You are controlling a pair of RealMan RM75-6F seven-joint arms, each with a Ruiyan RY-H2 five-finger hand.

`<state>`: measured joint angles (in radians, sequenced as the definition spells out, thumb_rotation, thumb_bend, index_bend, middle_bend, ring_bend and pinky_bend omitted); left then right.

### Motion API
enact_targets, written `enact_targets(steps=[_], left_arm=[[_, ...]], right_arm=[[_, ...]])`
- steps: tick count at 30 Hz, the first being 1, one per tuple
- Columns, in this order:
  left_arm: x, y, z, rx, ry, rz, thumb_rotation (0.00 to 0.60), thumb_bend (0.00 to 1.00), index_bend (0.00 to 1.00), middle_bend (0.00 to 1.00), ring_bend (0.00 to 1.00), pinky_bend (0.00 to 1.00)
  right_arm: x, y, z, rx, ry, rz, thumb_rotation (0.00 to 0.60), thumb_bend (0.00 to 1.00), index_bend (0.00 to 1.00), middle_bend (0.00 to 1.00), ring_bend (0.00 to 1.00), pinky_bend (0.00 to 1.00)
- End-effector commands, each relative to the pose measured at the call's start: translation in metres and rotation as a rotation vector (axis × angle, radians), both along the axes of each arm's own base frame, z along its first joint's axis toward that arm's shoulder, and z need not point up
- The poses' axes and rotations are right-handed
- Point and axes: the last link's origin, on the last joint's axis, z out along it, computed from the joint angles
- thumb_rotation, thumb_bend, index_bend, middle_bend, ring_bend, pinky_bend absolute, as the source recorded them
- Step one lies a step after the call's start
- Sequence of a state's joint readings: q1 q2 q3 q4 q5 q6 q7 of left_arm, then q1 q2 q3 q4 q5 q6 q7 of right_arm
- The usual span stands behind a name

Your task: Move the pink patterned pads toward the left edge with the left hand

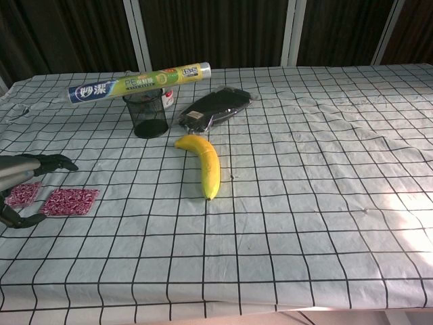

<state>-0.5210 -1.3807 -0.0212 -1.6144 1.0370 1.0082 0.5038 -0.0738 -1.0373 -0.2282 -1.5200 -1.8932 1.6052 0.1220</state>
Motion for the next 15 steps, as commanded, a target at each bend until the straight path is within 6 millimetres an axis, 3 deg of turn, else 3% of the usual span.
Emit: enact_targets(steps=[1,15], left_arm=[[0.008,0.001,-0.012,-0.009,0.013,-0.001,0.600,0.36,0.13,0.00,0.00,0.00],[-0.001,0.013,-0.019,0.001,0.018,0.049,0.600,0.35,0.22,0.00,0.00,0.00]], right_arm=[[0.000,0.001,0.002,-0.003,-0.003,0.001,0.600,0.20,0.00,0.00,0.00,0.00],[-0.001,0.002,0.003,-0.007,-0.009,0.002,0.600,0.20,0.00,0.00,0.00,0.00]])
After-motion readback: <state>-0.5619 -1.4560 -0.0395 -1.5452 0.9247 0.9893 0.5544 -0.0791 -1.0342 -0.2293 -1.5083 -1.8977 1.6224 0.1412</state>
